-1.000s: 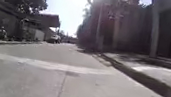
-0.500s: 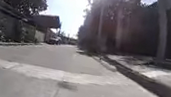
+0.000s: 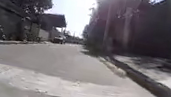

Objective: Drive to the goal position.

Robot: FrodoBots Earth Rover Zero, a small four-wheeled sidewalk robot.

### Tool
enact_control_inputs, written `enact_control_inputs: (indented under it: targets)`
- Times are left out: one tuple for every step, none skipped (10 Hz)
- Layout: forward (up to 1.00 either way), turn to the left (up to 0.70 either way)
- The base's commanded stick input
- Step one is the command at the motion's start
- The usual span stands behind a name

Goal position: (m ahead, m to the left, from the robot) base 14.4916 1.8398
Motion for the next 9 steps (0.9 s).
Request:
enact_control_inputs:
  targets:
    - [1.0, 0.24]
    - [1.0, 0.04]
    - [1.0, 0.04]
    - [1.0, 0.04]
    - [1.0, 0.04]
    - [1.0, 0.04]
    - [1.0, 0.04]
    - [1.0, 0.04]
    - [1.0, 0.04]
